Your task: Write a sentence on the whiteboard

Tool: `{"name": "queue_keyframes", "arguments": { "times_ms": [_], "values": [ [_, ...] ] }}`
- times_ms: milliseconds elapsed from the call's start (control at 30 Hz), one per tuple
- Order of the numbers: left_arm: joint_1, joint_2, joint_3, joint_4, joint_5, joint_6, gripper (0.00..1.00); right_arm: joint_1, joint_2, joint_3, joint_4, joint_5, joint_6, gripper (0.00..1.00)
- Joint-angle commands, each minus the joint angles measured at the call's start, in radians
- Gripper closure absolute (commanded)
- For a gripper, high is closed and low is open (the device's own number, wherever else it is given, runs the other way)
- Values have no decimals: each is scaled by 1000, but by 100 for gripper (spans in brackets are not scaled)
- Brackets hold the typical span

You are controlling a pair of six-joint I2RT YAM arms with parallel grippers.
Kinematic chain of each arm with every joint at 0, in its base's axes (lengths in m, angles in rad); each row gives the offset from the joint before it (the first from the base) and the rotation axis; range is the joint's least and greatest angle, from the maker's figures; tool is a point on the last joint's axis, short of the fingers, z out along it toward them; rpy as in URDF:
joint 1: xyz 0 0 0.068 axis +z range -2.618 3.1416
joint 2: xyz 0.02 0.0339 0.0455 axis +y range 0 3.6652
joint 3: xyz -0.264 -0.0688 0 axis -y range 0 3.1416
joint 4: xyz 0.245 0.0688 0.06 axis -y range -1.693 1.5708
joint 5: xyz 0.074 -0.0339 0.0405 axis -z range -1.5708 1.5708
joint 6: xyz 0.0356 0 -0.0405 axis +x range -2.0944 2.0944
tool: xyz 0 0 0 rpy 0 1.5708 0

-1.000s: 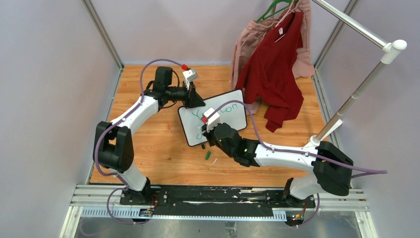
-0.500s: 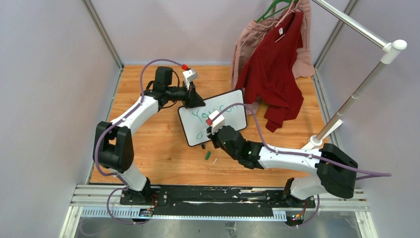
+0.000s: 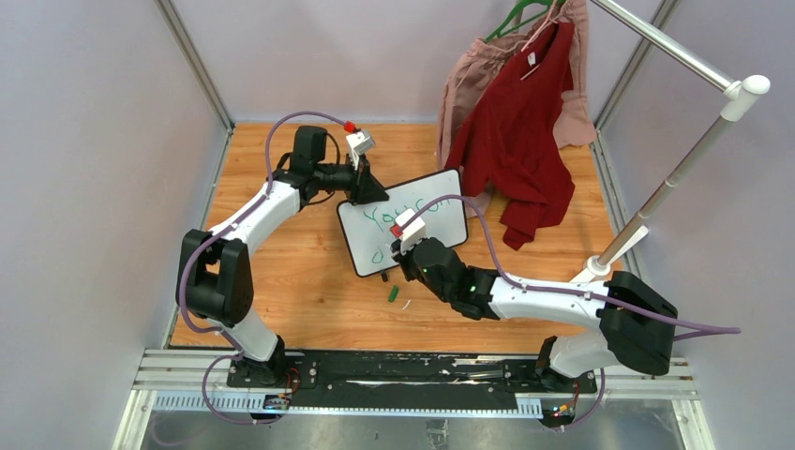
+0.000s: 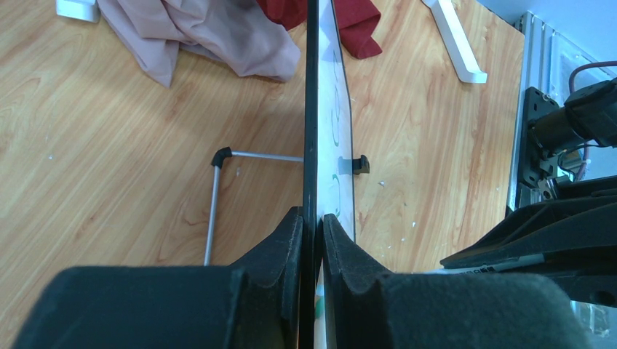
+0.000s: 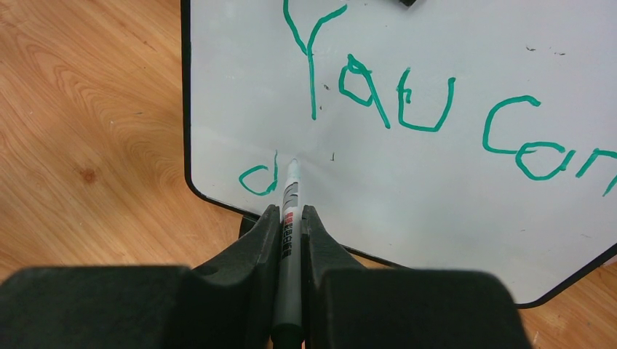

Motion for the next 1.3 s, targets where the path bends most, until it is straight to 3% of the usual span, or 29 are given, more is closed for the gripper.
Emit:
{"name": "queue_keyframes", "arguments": {
  "times_ms": [0,1267],
  "values": [
    [-10,-18,-16,48,-26,27,100,-10,-16,-18,3,-9,17,100],
    [-15,-23,-18,50,-27,26,100,-10,75,21,4,14,41,100]
  ]
}}
